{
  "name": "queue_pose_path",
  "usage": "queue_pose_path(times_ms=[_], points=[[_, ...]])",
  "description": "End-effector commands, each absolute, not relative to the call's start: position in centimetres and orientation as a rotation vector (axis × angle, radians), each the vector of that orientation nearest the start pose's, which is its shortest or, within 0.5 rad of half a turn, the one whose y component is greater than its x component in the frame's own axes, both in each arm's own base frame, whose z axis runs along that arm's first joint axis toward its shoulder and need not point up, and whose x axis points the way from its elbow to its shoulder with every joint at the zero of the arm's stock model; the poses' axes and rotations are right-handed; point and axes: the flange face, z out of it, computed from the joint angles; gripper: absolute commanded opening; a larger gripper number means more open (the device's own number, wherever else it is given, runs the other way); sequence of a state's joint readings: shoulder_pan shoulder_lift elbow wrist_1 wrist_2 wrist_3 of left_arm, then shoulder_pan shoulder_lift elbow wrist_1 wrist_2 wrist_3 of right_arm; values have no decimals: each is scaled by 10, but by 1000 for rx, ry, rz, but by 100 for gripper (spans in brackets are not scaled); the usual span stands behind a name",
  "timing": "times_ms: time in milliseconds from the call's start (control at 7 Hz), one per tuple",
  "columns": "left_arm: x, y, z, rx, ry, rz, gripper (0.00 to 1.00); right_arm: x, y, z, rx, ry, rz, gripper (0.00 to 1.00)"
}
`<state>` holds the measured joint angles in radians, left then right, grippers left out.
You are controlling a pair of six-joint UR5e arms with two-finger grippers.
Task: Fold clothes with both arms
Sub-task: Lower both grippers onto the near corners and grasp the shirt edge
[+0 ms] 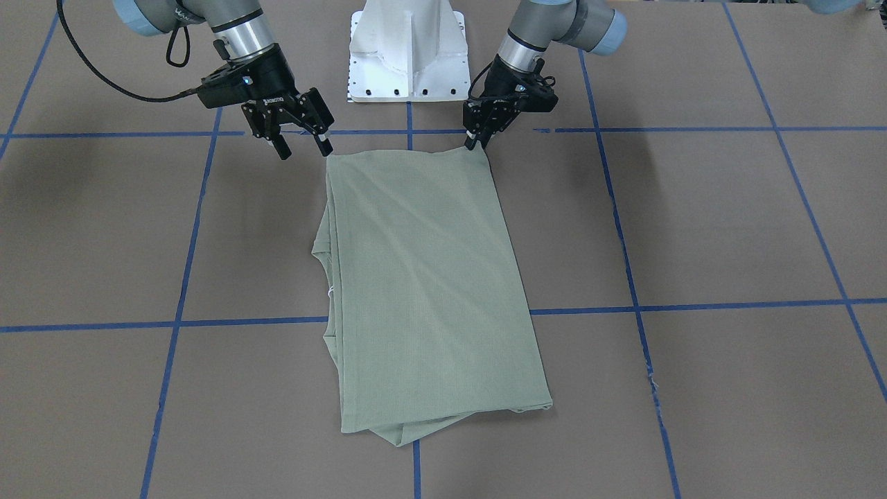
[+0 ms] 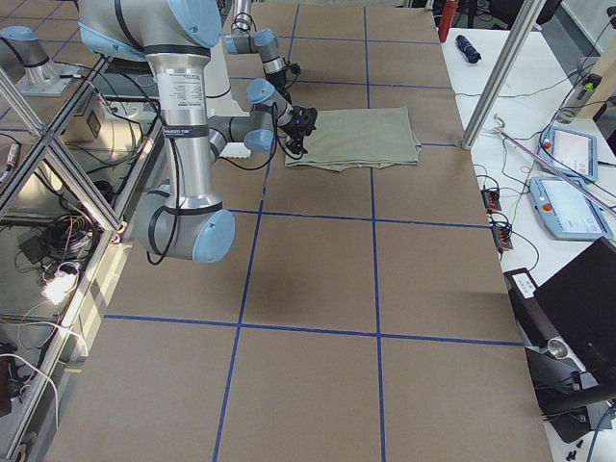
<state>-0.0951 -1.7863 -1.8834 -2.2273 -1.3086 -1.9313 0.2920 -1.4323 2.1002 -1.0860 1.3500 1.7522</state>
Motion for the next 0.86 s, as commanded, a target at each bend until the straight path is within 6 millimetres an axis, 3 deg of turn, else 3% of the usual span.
queue_pose_path(times_ms=[0, 429, 571, 714], points=[[538, -214, 324, 79, 1214, -555, 0, -438, -292, 295, 252, -1138, 558, 99], [520, -221, 299, 79, 1267, -570, 0, -471, -301, 261, 110, -1059, 786, 63], [519, -221, 298, 79, 1270, -570, 0, -488, -300, 257, 103, -1018, 790, 65], [517, -221, 295, 79, 1277, -571, 0, -514, -296, 277, 100, -968, 782, 68]])
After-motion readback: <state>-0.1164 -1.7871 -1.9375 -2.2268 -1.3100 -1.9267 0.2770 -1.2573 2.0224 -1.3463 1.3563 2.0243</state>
